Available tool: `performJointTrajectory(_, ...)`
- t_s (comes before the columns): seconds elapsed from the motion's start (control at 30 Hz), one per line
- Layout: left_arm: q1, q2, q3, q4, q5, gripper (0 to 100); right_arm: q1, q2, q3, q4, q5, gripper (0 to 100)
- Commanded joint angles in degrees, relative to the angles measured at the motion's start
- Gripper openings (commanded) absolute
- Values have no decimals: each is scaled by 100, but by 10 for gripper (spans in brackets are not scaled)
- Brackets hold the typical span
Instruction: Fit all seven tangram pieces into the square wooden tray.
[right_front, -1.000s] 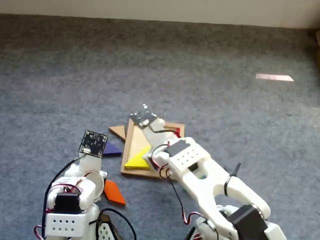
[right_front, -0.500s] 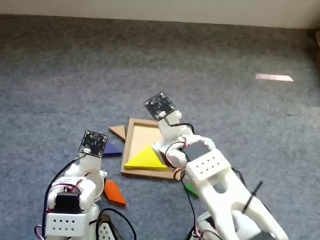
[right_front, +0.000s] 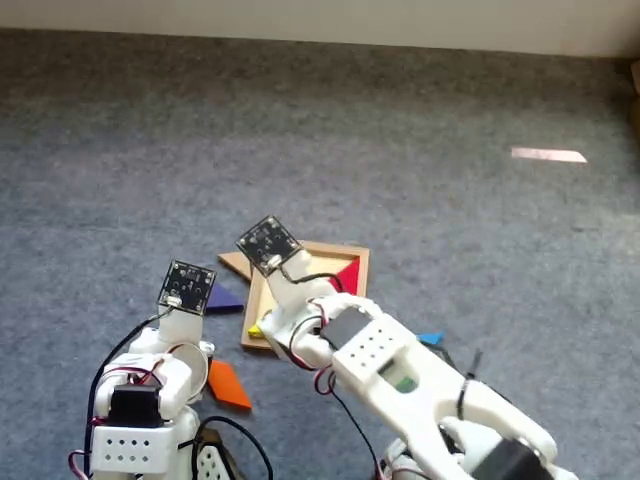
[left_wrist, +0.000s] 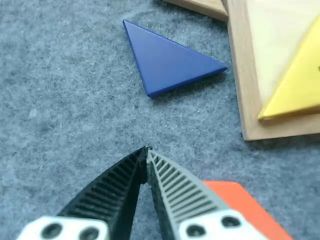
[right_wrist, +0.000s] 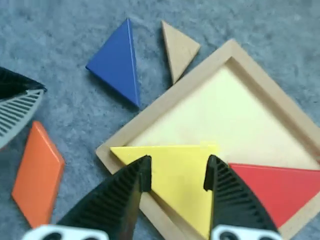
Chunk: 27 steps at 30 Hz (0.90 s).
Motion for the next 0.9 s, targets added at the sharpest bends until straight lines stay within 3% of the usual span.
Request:
performJointTrajectory(0.0,-75,-259,119,70,-18,11,-31,725,-110,-251,-18,173)
performJointTrajectory(0.3,-75,-259,119,70,-18,11,778,857,-75,-207,220,173)
performJointTrajectory(0.6,-75,-259,119,70,-18,11,822,-277,-48,382,475,173)
performJointTrajectory(0.87,-75,-259,119,70,-18,11,664,-875,-57,-22,466,173)
